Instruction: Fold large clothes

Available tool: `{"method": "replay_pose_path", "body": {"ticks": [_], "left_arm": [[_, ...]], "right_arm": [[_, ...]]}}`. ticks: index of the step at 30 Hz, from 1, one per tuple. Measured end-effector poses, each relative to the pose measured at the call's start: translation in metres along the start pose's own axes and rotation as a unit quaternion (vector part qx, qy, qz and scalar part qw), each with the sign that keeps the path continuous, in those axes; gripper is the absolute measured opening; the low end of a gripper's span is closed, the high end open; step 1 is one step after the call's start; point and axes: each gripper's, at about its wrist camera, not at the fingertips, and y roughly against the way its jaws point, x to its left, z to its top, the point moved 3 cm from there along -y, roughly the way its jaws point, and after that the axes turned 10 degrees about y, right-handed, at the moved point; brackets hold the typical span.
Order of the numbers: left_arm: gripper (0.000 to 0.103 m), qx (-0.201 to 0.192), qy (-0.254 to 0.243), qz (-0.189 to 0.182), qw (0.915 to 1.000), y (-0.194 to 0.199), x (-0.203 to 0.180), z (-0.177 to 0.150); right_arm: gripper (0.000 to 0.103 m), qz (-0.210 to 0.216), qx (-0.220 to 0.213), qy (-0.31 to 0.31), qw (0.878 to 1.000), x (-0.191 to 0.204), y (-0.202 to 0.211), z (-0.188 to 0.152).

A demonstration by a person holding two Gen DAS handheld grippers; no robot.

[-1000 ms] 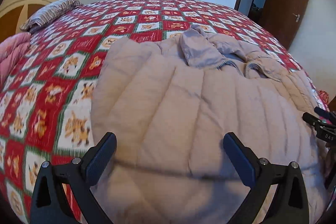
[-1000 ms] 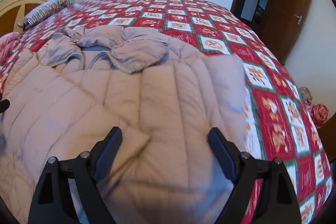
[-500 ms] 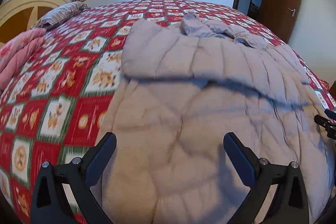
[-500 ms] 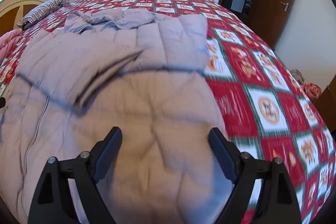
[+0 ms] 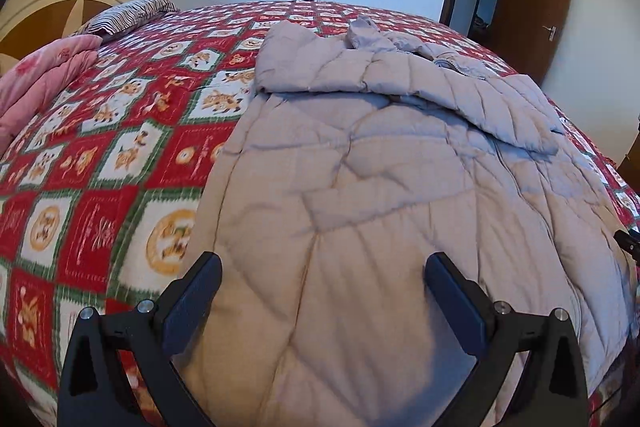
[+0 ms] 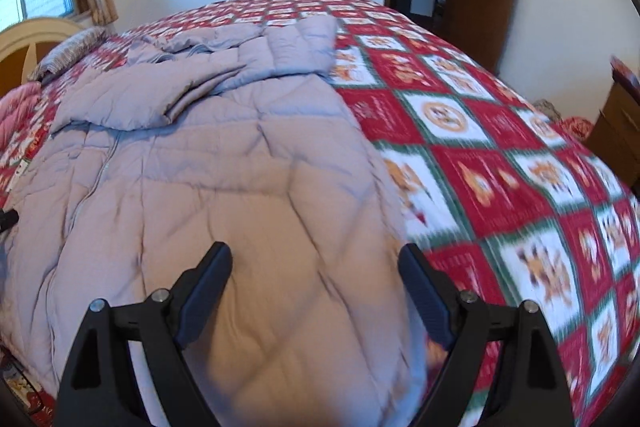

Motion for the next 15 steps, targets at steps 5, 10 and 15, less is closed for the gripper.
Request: {"method": "replay_pose_path", "body": {"ticks": [5,10,15], "left_arm": [[0.102,-0.009,-0.002,0.0,1.0,0.015,0.006,-0.014],[0.102,-0.021,0.009,0.013,0.9997,0.029,0.022,-0.026],[0.102,-0.004,0.033,0.011,0.9994,0.029,0.043,-0.039]], "right_arm": [[0.088,0.01,0.009,-0.025,1.0,-0.008,0.009,-0.022],[0.088,0.025,0.01,-0.042,0.999,-0.009,0.02,-0.042],[0.086,0.037,0.012,-0.045,0.998,-0.003,0.023,-0.057]]}}
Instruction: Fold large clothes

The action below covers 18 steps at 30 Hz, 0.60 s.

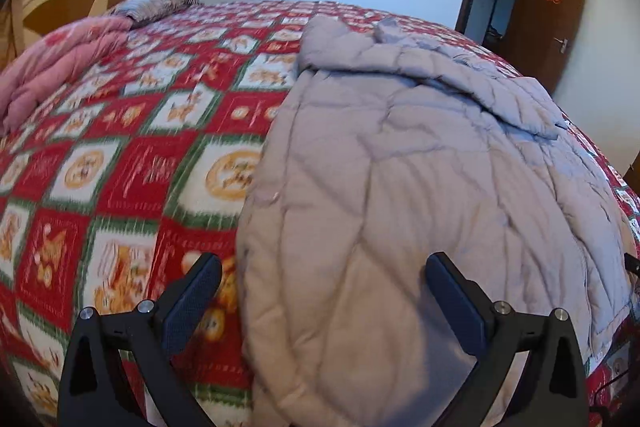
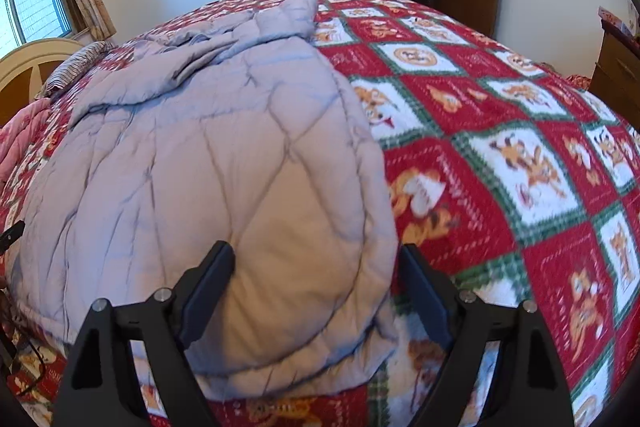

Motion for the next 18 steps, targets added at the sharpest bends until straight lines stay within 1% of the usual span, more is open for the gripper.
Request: {"method": "replay_pose_path", "body": {"ticks": [2,4,6,8,10,11,12,13,14,15,16,17,18], "left_arm": [[0.102,0.008,0.01,-0.006,0.9999,0.0,0.005,-0.005],[0.102,0.009,0.02,-0.019,0.9996,0.003,0.009,-0.011],[0.102,0.012,0.025,-0.031,0.9991,0.004,0.01,-0.014],[0.102,0.014,0.029,-0.046,0.9984,0.005,0.009,-0.016],[0.097,0.011,0.025,-0.052,0.9983,0.008,0.006,-0.015],[0.083,0.012,0.021,-0.058,0.9981,0.008,0.003,-0.015],[0.071,0.014,0.017,-0.061,0.9979,0.009,0.001,-0.016],[0.067,0.014,0.011,-0.065,0.9977,0.009,-0.002,-0.016],[0.059,0.014,0.006,-0.068,0.9976,0.01,-0.004,-0.017],[0.049,0.013,0.004,-0.069,0.9975,0.011,-0.005,-0.016],[0.043,0.011,0.002,-0.069,0.9976,0.012,-0.005,-0.016],[0.028,0.007,-0.002,-0.068,0.9976,0.014,-0.005,-0.015],[0.021,0.002,-0.006,-0.069,0.9976,0.016,-0.005,-0.013]], "right_arm": [[0.083,0.005,0.001,-0.003,1.0,0.002,0.001,-0.005],[0.081,0.009,0.002,-0.005,1.0,0.003,0.002,-0.009],[0.077,0.01,0.001,-0.002,1.0,0.005,0.004,-0.012],[0.067,0.017,0.002,-0.003,1.0,0.007,0.006,-0.013],[0.06,0.02,0.001,0.001,1.0,0.01,0.007,-0.015],[0.056,0.022,0.0,0.003,1.0,0.011,0.007,-0.015],[0.054,0.024,-0.002,0.003,1.0,0.012,0.007,-0.015],[0.05,0.027,-0.003,0.003,1.0,0.013,0.007,-0.016],[0.046,0.032,-0.005,0.001,0.999,0.014,0.006,-0.016],[0.045,0.036,-0.007,-0.001,0.999,0.014,0.005,-0.017],[0.04,0.04,-0.009,-0.002,0.999,0.014,0.005,-0.018],[0.033,0.043,-0.01,-0.002,0.999,0.015,0.005,-0.018],[0.028,0.048,-0.013,-0.005,0.999,0.014,0.007,-0.017]]}}
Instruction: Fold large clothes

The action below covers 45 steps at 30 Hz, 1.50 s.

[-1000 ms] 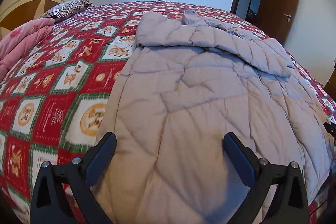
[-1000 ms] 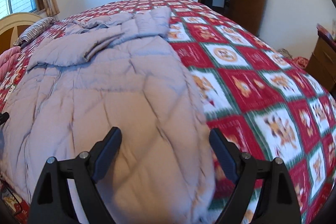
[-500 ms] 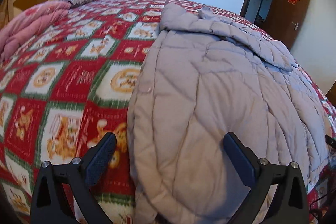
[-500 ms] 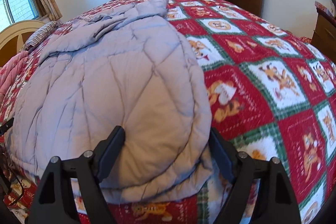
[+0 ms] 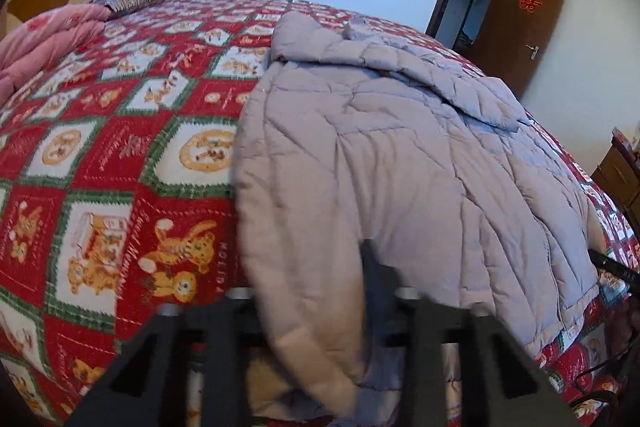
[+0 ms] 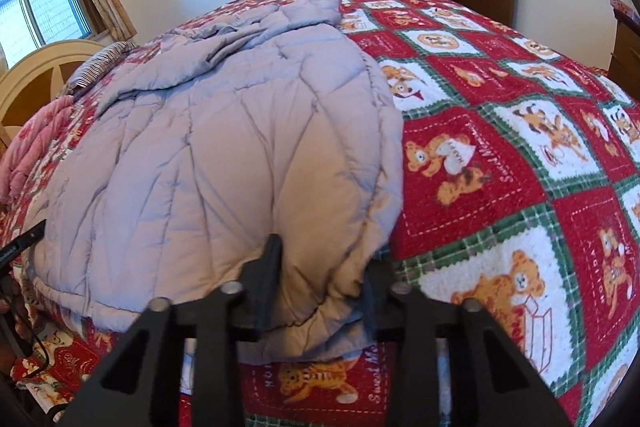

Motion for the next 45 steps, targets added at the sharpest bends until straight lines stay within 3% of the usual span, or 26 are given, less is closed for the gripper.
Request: {"method": "replay_pose_path", "body": {"ticks": [2,4,12,15,20,29,32,36,39,41,45], "left_arm": [[0.016,-0.009,-0.007,-0.003,0.9999,0.007,0.0,0.004],[0.013,-0.02,-0.013,-0.007,0.9997,0.016,0.0,0.009],[0.009,-0.046,-0.012,-0.037,0.9981,0.053,0.004,0.021],[0.008,-0.052,0.008,-0.064,0.9966,0.067,0.002,0.033],[0.008,-0.069,0.0,-0.092,0.9933,0.105,-0.004,0.045],[0.008,-0.109,0.025,-0.18,0.9773,0.198,-0.005,0.077],[0.008,-0.141,-0.007,-0.177,0.9741,0.224,-0.015,0.087],[0.01,-0.154,-0.034,-0.136,0.978,0.191,-0.017,0.104],[0.013,-0.141,-0.021,-0.115,0.9831,0.133,-0.013,0.126],[0.014,-0.112,-0.004,-0.115,0.9871,0.092,-0.01,0.148],[0.016,-0.093,-0.005,-0.08,0.9924,0.056,-0.012,0.179]], "right_arm": [[0.019,0.014,-0.008,-0.012,1.0,-0.002,0.006,0.001],[0.017,0.025,-0.016,-0.021,0.999,-0.003,0.013,0.003],[0.014,0.042,-0.042,-0.021,0.998,0.008,0.042,0.006],[0.014,0.051,-0.055,-0.018,0.997,0.011,0.058,0.009],[0.012,0.058,-0.086,-0.01,0.995,0.016,0.094,0.015],[0.011,0.072,-0.173,0.014,0.982,0.03,0.182,0.039],[0.011,0.068,-0.217,0.029,0.973,0.036,0.215,0.056],[0.011,0.056,-0.241,0.046,0.968,0.036,0.218,0.08],[0.01,0.043,-0.229,0.043,0.971,0.034,0.174,0.108],[0.01,0.038,-0.214,0.038,0.975,0.034,0.137,0.129],[0.01,0.027,-0.183,0.022,0.982,0.024,0.078,0.172]]}}
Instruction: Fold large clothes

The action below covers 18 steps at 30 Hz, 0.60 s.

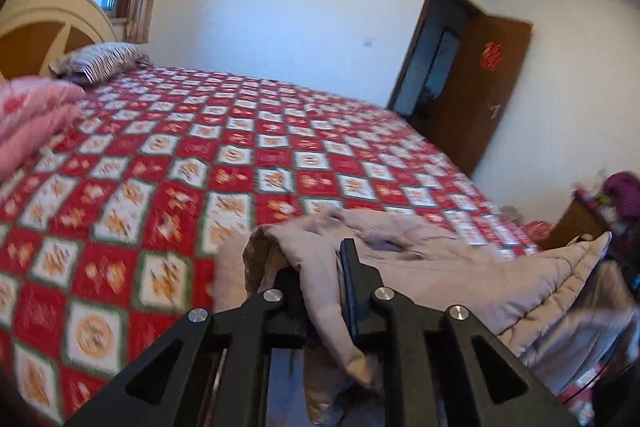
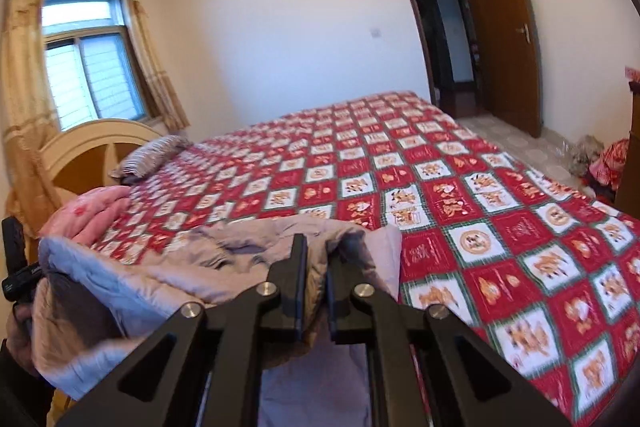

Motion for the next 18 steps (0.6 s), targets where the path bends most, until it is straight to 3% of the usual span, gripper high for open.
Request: {"method": "replay_pose_path", "body": {"ticks": [5,9,14,18], "left_arm": [[0.023,-0.006,0.0,0.02,0.9998,-0.028,0.002,0.028],[0.027,0.015,-0.001,0.048,0.9987,-0.071,0.008,0.04],[0.037,0.043,0.024,0.049,0.9976,-0.112,0.029,0.042],[0.049,0.035,0.06,0.041,0.9968,-0.125,0.043,0.041]], "right_arm": [[0.01,-0.019,0.024,-0.012,0.999,-0.019,-0.057,0.026],[0.01,-0.052,0.043,0.001,0.998,-0.021,-0.107,0.042],[0.01,-0.078,0.085,0.003,0.993,-0.028,-0.171,0.036],[0.01,-0.084,0.119,0.007,0.989,-0.031,-0.216,0.02]]}}
